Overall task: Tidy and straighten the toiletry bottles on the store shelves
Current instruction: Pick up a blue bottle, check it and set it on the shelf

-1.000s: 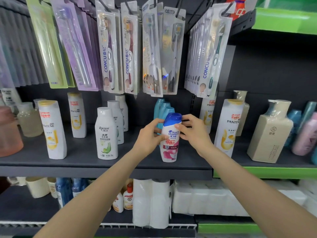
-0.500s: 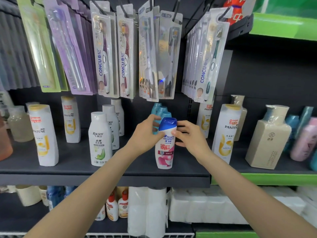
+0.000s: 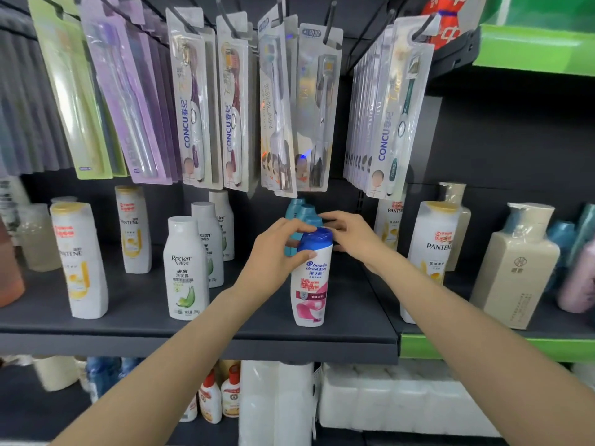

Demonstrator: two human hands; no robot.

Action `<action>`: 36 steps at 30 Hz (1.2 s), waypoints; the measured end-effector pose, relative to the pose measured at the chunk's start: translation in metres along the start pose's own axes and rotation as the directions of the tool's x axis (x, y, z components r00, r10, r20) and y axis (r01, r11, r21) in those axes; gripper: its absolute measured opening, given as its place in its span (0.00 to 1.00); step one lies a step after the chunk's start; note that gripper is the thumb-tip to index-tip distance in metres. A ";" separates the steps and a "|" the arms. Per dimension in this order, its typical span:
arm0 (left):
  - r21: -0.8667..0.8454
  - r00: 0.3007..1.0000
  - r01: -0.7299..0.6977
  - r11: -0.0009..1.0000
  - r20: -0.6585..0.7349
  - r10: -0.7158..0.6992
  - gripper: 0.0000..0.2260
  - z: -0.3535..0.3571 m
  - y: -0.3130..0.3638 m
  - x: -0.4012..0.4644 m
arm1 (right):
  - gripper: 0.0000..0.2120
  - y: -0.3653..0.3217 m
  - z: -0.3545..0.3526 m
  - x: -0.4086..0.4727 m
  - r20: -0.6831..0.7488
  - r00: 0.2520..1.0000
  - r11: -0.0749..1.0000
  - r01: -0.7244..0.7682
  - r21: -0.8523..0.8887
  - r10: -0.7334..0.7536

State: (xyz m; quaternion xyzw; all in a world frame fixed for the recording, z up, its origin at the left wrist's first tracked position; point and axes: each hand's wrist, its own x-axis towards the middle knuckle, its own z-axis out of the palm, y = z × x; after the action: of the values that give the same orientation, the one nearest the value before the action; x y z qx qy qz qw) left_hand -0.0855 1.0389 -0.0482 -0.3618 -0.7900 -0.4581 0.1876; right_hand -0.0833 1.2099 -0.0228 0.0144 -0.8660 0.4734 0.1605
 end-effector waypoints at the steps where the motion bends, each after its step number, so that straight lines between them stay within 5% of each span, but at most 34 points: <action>1: -0.002 1.000 0.004 1.000 -0.003 -0.004 0.16 0.000 0.000 0.000 | 0.19 -0.001 0.002 0.003 0.021 1.000 1.000 -0.006 -0.004 0.006; 10: -0.001 1.000 0.018 1.000 -0.023 -0.018 0.16 0.001 -0.001 0.000 | 0.10 0.003 -0.004 -0.006 -0.020 1.000 0.990 -0.005 0.140 0.008; 22: 0.054 1.000 0.029 0.998 0.010 -0.029 0.16 -0.001 0.005 0.001 | 0.05 -0.014 -0.045 -0.059 -0.179 0.983 0.998 0.050 0.049 -0.040; 26: 0.109 1.000 0.016 0.994 0.016 -0.018 0.20 -0.003 0.012 0.002 | 0.04 -0.017 -0.055 -0.074 -0.166 0.983 0.966 -0.029 0.258 0.074; 31: 0.170 0.969 -0.244 0.955 0.007 0.246 0.18 0.006 0.034 -0.007 | 0.06 -0.018 -0.061 -0.083 -0.127 0.985 0.891 -0.046 0.452 0.115; 36: 0.025 0.987 -0.121 0.992 0.112 0.117 0.20 0.010 0.051 -0.017 | 0.07 -0.021 -0.055 -0.089 -0.107 0.984 0.751 -0.036 0.659 0.141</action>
State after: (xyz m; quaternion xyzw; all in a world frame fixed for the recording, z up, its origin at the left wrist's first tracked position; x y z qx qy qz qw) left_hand -0.0357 1.0570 -0.0337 -0.4302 -0.7832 -0.4129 0.1762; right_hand 0.0190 1.2325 -0.0037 -0.0068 -0.6307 0.7530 0.1873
